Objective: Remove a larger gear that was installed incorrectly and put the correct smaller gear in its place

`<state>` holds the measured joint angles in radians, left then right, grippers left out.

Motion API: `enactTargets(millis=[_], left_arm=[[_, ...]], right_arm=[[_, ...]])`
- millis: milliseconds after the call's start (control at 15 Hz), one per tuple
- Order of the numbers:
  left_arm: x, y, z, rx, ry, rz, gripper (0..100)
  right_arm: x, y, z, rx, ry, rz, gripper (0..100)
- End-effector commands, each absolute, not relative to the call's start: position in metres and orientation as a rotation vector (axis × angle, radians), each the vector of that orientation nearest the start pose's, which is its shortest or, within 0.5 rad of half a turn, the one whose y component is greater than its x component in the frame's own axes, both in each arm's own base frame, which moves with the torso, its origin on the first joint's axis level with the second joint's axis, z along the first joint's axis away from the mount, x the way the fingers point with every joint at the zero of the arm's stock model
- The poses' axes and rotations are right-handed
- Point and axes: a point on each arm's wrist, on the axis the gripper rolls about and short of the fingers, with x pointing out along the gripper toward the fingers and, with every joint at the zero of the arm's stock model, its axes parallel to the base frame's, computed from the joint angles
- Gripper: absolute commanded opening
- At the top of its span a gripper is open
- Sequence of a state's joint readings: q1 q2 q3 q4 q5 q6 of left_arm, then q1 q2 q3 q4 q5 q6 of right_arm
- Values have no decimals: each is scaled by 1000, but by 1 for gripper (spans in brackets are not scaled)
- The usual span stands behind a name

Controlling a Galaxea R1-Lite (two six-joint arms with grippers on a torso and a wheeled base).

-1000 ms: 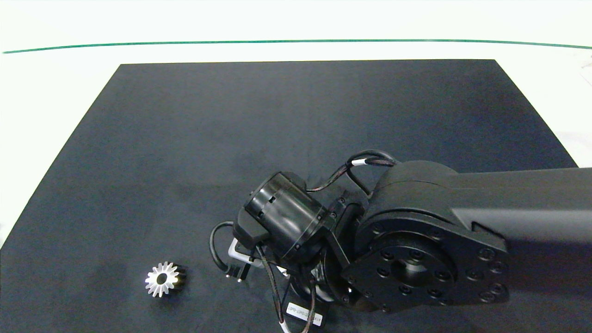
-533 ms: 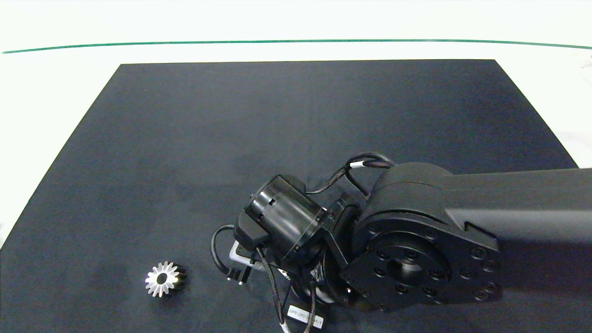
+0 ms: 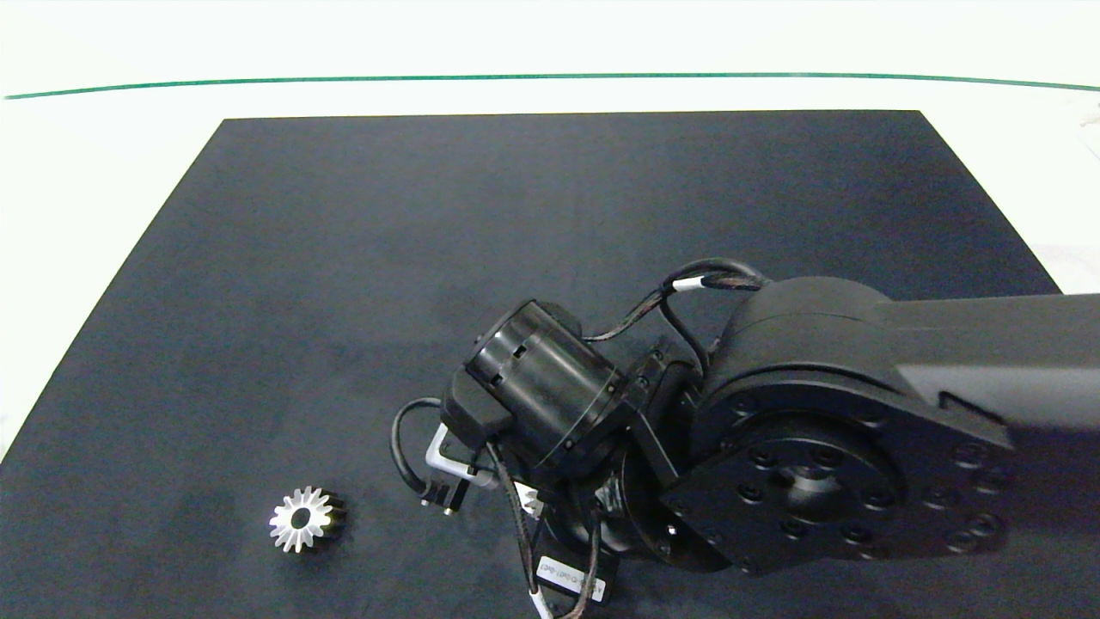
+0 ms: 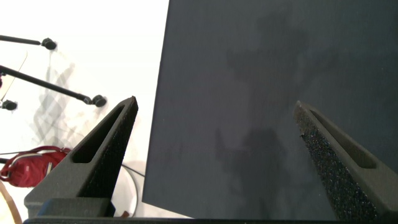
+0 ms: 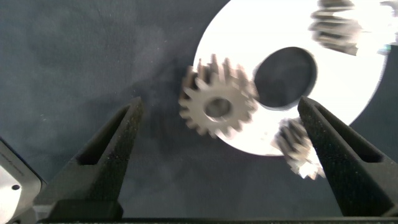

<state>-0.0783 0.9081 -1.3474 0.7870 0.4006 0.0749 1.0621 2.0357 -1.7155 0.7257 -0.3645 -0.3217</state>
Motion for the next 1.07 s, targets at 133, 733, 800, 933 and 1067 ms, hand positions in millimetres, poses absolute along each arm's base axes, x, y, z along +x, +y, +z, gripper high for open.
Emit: enactTargets(millis=[133,733,800,933,1067], left_arm=[[37,6,344,159,359,309,100],[37,6,344,161,359,307,100],[37,6,344,161,359,305,100],[37,6,344,161,361,307,100],[37,6,344,161,361,305,100]], right_arm=[[186,310,218,-954,672,759,100],[201,304,219,-929,681,721,100],[207,303,220,-917,680,707,100],[211,307,220,-911,673,704,100],[210,308,220,-912,672,707,100]])
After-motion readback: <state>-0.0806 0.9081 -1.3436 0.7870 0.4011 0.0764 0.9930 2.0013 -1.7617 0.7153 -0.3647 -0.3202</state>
